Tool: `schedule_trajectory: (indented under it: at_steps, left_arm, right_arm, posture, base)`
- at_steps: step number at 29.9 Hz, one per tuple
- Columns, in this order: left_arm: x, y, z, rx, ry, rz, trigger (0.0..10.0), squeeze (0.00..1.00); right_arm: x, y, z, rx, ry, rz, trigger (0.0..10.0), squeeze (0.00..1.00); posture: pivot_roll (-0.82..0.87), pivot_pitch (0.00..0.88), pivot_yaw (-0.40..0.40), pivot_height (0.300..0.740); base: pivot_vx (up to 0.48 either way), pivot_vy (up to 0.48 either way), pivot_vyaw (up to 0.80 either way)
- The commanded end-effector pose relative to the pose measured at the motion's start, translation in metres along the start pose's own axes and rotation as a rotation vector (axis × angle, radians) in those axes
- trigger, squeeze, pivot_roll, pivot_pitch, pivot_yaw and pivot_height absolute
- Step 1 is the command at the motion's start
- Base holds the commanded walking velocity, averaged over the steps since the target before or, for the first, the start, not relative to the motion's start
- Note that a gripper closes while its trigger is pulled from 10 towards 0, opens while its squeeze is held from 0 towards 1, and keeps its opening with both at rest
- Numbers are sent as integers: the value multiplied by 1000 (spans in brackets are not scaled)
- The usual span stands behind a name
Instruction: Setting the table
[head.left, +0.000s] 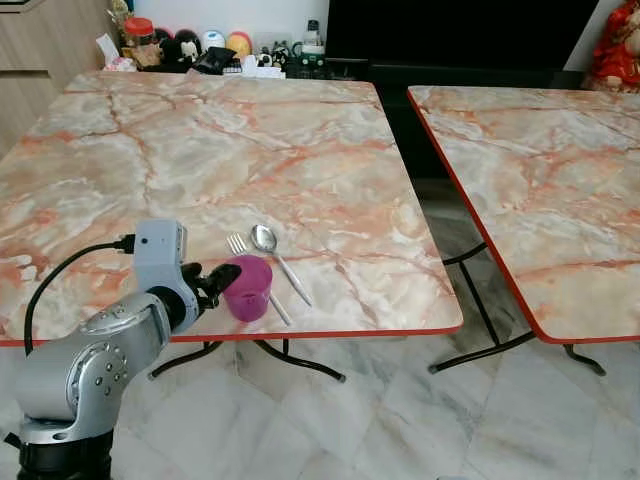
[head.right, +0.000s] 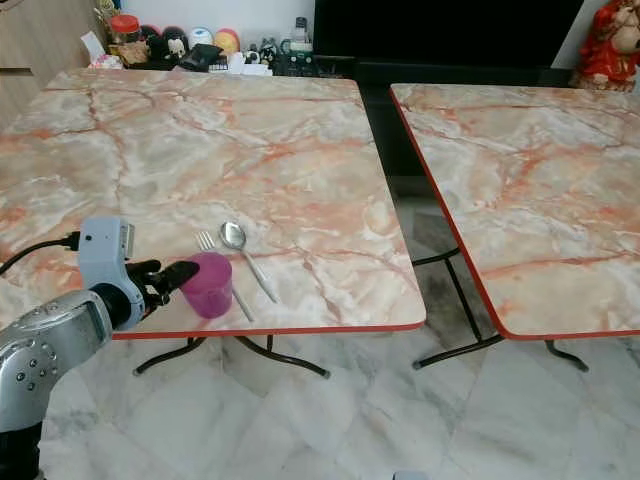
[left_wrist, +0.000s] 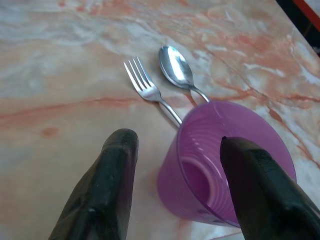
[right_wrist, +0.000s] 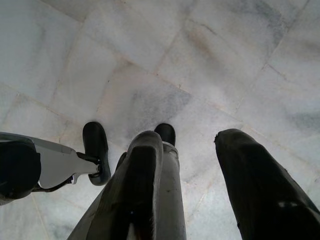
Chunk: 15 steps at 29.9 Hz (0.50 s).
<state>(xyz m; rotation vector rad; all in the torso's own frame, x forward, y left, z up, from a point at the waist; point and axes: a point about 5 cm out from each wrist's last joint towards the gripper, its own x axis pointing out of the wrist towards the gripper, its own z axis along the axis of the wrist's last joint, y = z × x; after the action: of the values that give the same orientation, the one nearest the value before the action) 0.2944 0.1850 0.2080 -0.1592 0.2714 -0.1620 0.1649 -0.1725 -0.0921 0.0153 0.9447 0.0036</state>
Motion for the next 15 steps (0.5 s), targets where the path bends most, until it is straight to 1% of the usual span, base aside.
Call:
schedule_trajectory:
  at_steps: [1, 7, 15]
  left_arm:
    - [-2, -2, 2, 16, -1, -1, 10000, 0]
    - [-2, -3, 1, 22, 4, -1, 10000, 0]
    - [0, -8, 3, 42, 2, -8, 10000, 0]
  right_arm:
    - [-2, -1, -9, 13, 32, -6, 10000, 0]
    - [-2, -2, -9, 12, 32, -8, 10000, 0]
    - [-2, -2, -9, 12, 32, -7, 10000, 0]
  posture:
    - [169, 143, -24, 740]
    - [169, 144, -26, 740]
    - [166, 143, -25, 740]
  base:
    - [0, 0, 0]
    - [0, 0, 0]
    - [0, 0, 0]
